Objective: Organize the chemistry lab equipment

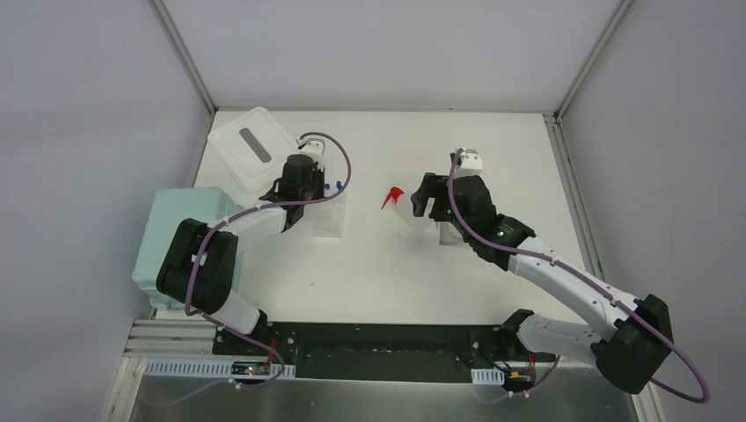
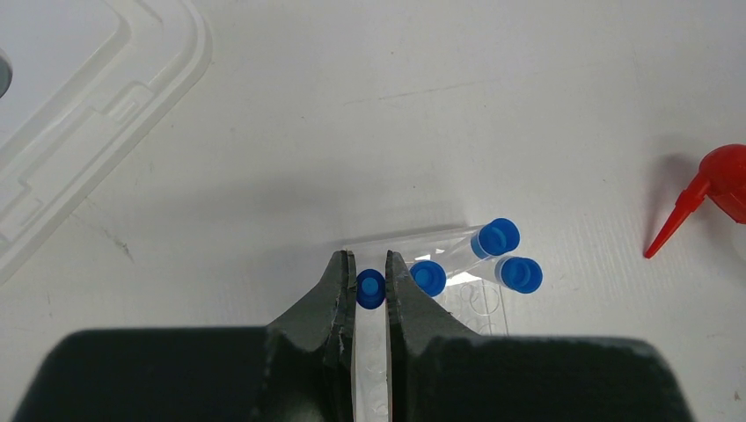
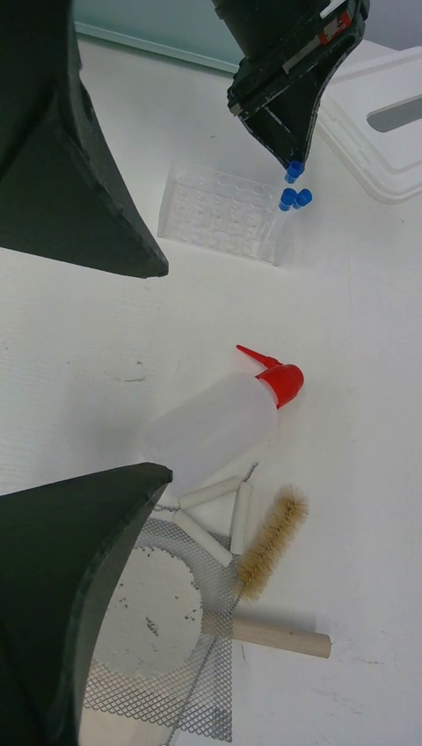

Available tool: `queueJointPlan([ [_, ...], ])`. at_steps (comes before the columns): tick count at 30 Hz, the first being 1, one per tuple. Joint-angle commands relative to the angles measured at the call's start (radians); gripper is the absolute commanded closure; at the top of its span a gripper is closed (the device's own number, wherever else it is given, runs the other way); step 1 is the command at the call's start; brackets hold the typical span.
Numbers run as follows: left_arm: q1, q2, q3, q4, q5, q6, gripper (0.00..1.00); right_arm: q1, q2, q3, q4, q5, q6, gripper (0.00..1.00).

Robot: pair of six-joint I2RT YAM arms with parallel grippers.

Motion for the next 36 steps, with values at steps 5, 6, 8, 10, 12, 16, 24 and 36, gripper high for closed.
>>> queueJointPlan([
  [5,-0.013,-0.014,-0.003,-0.028,-0.007,0.018,0.85,-0.004,-0.023,-0.008,0.036,0.001,0.01,0.19],
  [6,-0.013,-0.016,0.002,-0.037,-0.008,0.017,0.84,-0.004,-0.024,-0.008,0.036,0.003,0.01,0.19],
  [8,-0.012,-0.022,0.012,-0.052,-0.005,0.02,0.81,-0.004,-0.024,-0.01,0.036,0.004,0.01,0.19],
  [10,-0.012,-0.036,0.014,-0.058,-0.003,0.022,0.75,-0.004,-0.023,-0.009,0.036,0.002,0.011,0.19],
  [12,-0.013,-0.05,0.012,-0.06,-0.007,0.02,0.68,-0.004,-0.023,-0.009,0.037,0.0,0.01,0.19],
  [16,-0.012,-0.074,0.012,-0.076,-0.013,0.021,0.6,-0.004,-0.025,-0.01,0.039,-0.001,0.01,0.19],
  [24,-0.012,-0.16,0.01,-0.114,-0.005,0.022,0.54,-0.005,-0.036,-0.018,0.042,-0.002,0.01,0.19],
  [36,-0.011,-0.356,0.022,-0.367,-0.157,-0.001,0.45,-0.009,-0.067,-0.032,0.048,0.005,0.008,0.18],
])
